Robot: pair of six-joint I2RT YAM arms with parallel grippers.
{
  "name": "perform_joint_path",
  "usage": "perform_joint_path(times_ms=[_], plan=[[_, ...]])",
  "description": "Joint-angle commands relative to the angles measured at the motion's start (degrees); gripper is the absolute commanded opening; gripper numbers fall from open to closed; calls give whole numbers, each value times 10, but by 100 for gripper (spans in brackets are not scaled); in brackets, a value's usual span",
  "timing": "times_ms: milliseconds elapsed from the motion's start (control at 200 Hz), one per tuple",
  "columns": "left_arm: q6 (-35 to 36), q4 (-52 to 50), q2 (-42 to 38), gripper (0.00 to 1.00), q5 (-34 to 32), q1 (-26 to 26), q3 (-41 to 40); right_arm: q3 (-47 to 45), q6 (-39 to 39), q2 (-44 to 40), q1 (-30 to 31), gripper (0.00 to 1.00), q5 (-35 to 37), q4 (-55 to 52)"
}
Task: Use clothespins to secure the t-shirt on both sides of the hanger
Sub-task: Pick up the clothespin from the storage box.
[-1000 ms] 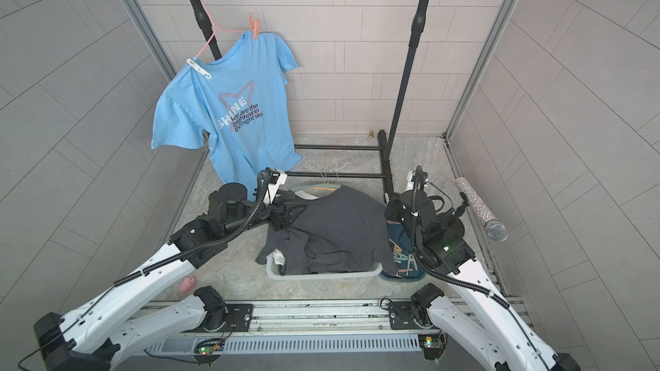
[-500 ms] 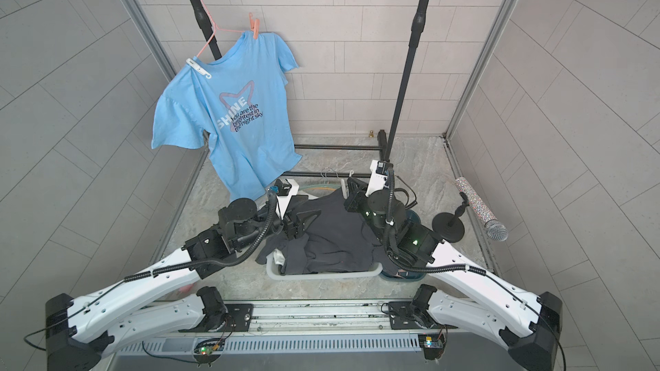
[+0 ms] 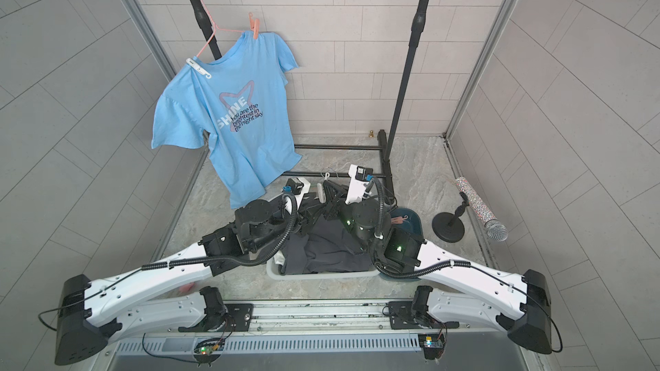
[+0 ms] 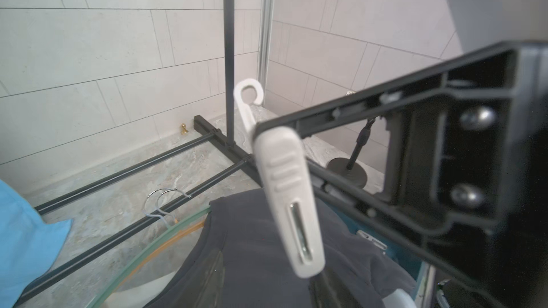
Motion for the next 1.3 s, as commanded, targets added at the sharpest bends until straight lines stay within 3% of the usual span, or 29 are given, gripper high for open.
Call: perform_joint_path(times_ms=[0,155,405,600,755,826,961,1081,1296], plan=[[-4,32,6,44,-19,-5,25,-4,-12,0,7,0,12,8],[-9,35,11,36,-16,-7,28,-8,-16,1,10,0,23,4],[-17,39,11,37,-25,-9,28,-7,-21,1,11,0,26,-5],[-20,41,9,17,-32,-10,34,1,-26,3,13,0,24,-16],[-23,43,3,9,-34,-9,33,7,-34,4,14,0,21,-30],[-23,42,2,12,-40,-9,32,11,-35,3,14,0,26,-40],[-17,39,3,39,-35,-10,33,20,-36,6,15,0,35,-62],[-10,36,8,40,-46,-9,36,25,-36,12,15,0,35,-76],[-8,31,17,16,-41,-9,37,26,-38,8,16,0,35,-79]])
